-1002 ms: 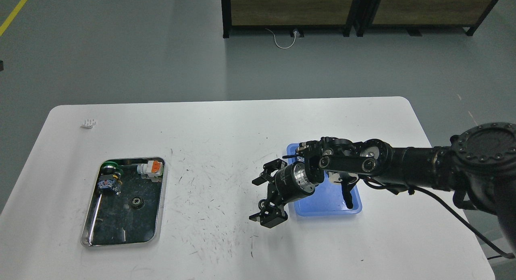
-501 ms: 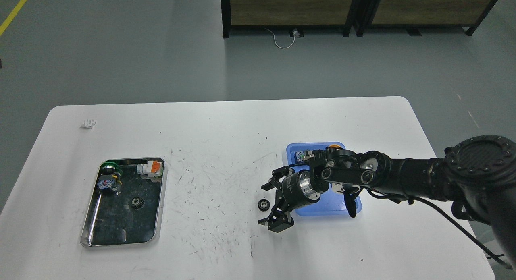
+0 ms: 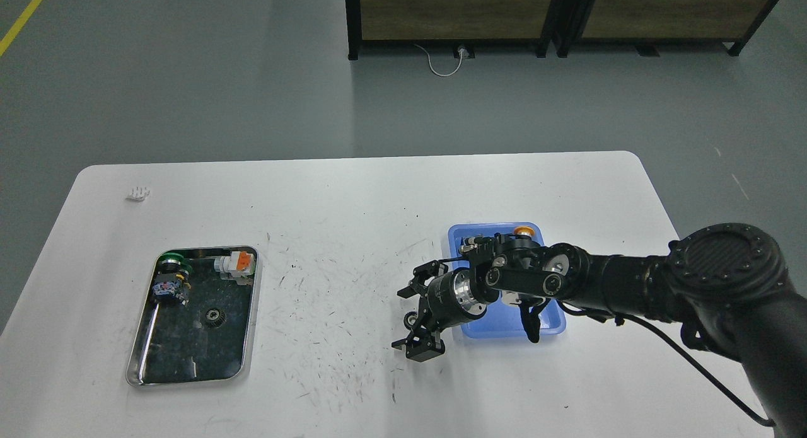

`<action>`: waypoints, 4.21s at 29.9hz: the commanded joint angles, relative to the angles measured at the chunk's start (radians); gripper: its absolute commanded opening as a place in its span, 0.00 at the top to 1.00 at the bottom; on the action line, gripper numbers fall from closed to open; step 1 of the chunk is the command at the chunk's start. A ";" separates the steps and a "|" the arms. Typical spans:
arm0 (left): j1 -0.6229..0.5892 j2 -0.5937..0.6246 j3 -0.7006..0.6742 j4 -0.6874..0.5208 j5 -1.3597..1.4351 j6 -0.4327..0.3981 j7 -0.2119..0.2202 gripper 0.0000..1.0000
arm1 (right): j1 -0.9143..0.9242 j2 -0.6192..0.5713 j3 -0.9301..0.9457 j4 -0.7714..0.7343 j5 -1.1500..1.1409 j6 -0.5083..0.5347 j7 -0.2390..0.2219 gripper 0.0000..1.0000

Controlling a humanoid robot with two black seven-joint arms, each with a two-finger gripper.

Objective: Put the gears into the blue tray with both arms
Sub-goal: 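Grasp the black gear on the table with the right gripper, then place the black gear into the blue tray with the right gripper, then open the right gripper and raise it away from the blue tray, then reach the left gripper into the metal tray and grasp another black gear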

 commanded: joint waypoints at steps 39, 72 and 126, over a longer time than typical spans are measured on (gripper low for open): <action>0.000 0.039 -0.009 0.000 0.000 0.000 0.001 0.02 | -0.011 -0.019 0.000 -0.011 -0.025 0.014 -0.008 0.52; 0.005 0.042 -0.008 0.004 0.006 0.000 0.001 0.02 | 0.057 -0.392 0.093 0.155 -0.046 0.084 -0.002 0.79; 0.197 -0.197 -0.001 -0.144 0.161 -0.189 -0.114 0.02 | 0.152 -0.541 0.693 -0.048 0.032 -0.031 -0.008 0.06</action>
